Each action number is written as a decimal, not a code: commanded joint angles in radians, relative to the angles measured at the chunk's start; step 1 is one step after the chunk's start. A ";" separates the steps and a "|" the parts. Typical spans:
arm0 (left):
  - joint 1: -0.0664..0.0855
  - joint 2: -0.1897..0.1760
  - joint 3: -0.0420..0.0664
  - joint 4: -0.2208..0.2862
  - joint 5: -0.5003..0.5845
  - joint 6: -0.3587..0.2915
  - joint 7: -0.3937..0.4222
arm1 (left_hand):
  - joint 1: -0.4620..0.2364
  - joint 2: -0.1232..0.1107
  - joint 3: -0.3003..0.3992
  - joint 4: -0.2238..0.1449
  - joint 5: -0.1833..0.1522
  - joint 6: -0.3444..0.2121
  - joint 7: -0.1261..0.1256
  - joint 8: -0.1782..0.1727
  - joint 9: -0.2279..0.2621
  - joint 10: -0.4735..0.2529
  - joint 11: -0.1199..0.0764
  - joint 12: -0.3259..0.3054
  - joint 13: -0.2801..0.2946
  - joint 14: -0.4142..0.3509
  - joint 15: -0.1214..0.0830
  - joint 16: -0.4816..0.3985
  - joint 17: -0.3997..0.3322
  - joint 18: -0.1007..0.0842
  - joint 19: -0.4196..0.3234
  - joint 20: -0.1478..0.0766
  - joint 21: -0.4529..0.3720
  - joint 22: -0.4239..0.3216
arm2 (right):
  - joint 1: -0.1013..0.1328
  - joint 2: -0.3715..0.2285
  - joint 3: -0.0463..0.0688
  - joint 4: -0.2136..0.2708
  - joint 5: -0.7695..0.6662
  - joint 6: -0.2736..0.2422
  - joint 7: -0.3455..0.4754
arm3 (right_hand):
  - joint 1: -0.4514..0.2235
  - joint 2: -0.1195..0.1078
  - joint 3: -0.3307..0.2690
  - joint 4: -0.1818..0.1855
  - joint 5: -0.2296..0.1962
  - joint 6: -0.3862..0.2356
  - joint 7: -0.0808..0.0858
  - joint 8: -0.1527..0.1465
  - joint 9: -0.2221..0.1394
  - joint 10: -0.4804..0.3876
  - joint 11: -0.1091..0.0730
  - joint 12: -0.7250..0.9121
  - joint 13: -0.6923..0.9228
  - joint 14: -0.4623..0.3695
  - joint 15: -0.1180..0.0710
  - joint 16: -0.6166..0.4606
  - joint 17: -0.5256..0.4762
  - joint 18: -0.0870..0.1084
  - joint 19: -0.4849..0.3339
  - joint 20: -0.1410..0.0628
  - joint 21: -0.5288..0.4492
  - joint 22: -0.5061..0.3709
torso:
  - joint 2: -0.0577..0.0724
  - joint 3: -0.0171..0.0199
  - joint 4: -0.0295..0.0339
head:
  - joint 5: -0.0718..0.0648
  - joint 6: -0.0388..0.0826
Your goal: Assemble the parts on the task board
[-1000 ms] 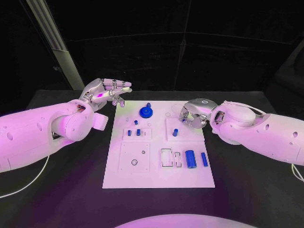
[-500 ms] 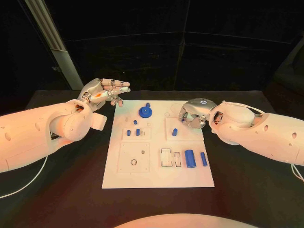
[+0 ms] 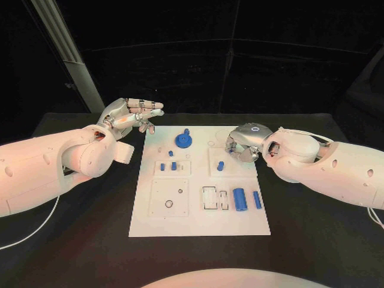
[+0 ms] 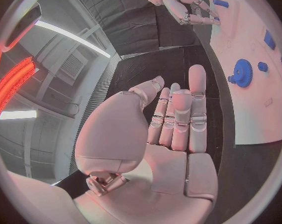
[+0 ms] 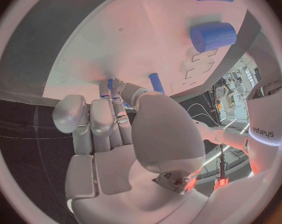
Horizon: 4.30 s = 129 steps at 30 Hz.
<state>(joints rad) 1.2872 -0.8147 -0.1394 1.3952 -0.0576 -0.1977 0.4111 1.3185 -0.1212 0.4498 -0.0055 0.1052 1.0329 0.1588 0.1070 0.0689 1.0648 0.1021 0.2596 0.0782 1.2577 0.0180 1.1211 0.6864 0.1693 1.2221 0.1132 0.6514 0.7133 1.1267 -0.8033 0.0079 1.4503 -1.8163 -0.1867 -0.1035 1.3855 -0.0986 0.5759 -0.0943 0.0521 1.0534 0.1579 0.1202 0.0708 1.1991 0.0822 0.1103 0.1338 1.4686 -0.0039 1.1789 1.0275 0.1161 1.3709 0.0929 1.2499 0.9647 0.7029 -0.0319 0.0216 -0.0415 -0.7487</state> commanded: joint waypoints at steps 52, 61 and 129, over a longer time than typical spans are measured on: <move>0.000 0.003 0.000 -0.020 0.005 0.000 0.000 | 0.009 0.007 -0.005 -0.004 0.006 -0.002 0.006 0.002 -0.001 -0.011 -0.002 0.009 -0.001 -0.009 -0.003 -0.007 -0.007 0.014 -0.008 0.001 -0.006 -0.003 | 0.000 -0.120 0.011 0.284 0.092 -0.156 0.008 | 0.008 0.002 0.014 -0.022 0.014 0.025 -0.002 -0.001 0.001 0.029 -0.005 -0.006 -0.002 0.022 -0.009 0.018 0.011 -0.014 0.013 -0.003 0.034 0.047 | -0.001 -0.0023 0.0015 | 0.003 0.009; -0.001 0.008 0.000 -0.019 0.005 -0.001 0.002 | 0.009 0.007 -0.005 -0.004 0.006 -0.002 0.006 0.002 -0.001 -0.011 -0.002 0.009 -0.001 -0.009 -0.003 -0.007 -0.007 0.014 -0.008 0.001 -0.006 -0.003 | -0.001 -0.056 0.011 0.306 0.120 -0.159 0.029 | 0.008 0.004 0.016 -0.022 0.016 0.025 -0.002 -0.001 0.001 0.029 -0.005 -0.007 -0.002 0.022 -0.009 0.019 0.011 -0.014 0.013 -0.003 0.035 0.048 | 0.000 -0.0032 0.0029 | 0.035 0.003; 0.001 0.034 0.001 -0.017 0.005 -0.006 -0.006 | 0.011 0.008 -0.005 -0.005 0.006 -0.002 0.006 0.003 -0.001 -0.012 -0.002 0.011 -0.001 -0.010 -0.002 -0.007 -0.008 0.014 -0.008 0.001 -0.008 -0.004 | -0.104 0.164 -0.004 0.170 0.057 0.012 0.044 | -0.002 0.007 0.014 -0.018 0.018 0.023 0.000 -0.005 -0.001 0.028 -0.003 -0.013 -0.005 0.021 -0.008 0.017 0.006 -0.014 0.011 -0.005 0.036 0.046 | 0.000 -0.0016 0.0004 | 0.124 -0.052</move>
<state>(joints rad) 1.2866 -0.7804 -0.1395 1.3776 -0.0562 -0.2053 0.4026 1.3231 -0.1166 0.4471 -0.0083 0.1052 1.0329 0.1588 0.1069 0.0687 1.0577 0.1020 0.2675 0.0781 1.2542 0.0144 1.1181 0.6788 0.1691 1.2222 0.1131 0.6477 0.7103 1.0225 -0.6399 0.0037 1.6195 -1.7411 -0.1901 -0.0570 1.3856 -0.0984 0.5882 -0.1118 0.0645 1.0695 0.1566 0.1200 0.0709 1.2238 0.0787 0.1024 0.1307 1.4650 -0.0073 1.1944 1.0344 0.1162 1.3778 0.0928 1.2814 1.0101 0.7032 -0.0337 0.0219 0.0814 -0.8001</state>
